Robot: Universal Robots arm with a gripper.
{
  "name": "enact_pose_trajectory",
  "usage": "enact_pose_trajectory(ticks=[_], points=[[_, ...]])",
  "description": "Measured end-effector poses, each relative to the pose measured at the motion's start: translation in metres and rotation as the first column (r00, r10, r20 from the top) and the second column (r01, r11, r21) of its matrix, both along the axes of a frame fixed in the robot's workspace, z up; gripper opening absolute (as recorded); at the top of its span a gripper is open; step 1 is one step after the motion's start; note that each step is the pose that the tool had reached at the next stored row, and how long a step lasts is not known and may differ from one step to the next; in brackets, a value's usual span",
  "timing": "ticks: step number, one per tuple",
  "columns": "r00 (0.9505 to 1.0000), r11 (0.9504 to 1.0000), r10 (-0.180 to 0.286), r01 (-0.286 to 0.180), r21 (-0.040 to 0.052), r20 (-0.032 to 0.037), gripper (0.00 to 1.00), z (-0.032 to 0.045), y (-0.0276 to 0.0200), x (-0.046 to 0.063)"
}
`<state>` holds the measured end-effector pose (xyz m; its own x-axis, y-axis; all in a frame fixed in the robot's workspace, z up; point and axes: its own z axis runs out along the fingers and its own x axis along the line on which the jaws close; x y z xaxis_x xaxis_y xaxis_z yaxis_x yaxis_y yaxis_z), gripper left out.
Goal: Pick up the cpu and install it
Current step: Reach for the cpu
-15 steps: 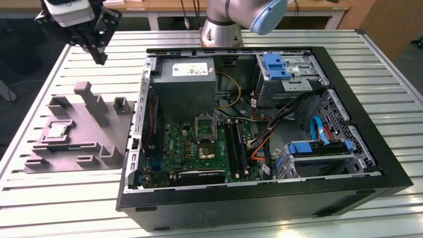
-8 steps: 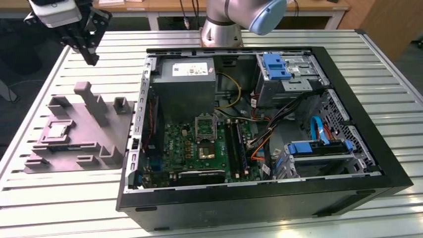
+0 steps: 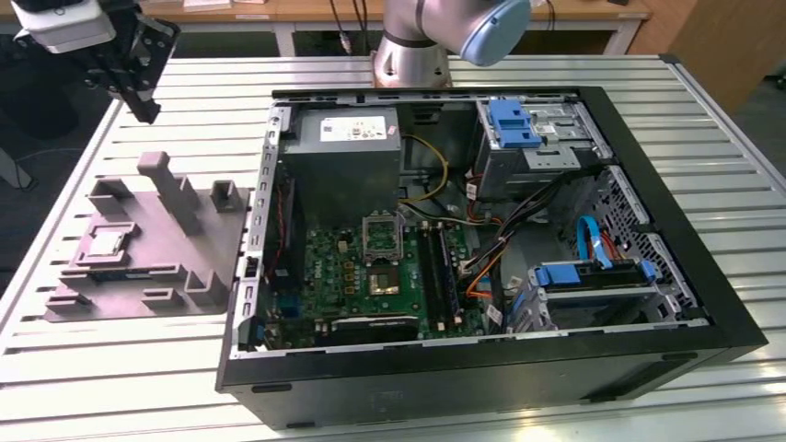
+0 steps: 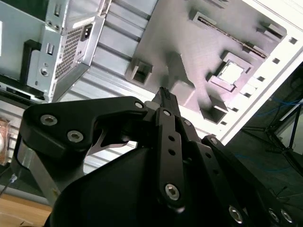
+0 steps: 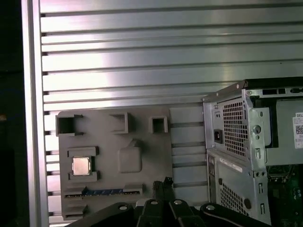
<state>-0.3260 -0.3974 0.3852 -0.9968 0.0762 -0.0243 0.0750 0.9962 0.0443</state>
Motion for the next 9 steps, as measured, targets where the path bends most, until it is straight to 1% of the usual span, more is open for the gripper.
enact_pose_trajectory(ticks=[9], points=[[1.0, 1.0, 0.0, 0.0, -0.0001, -0.0001, 0.11, -0.0012, 0.0001, -0.036]])
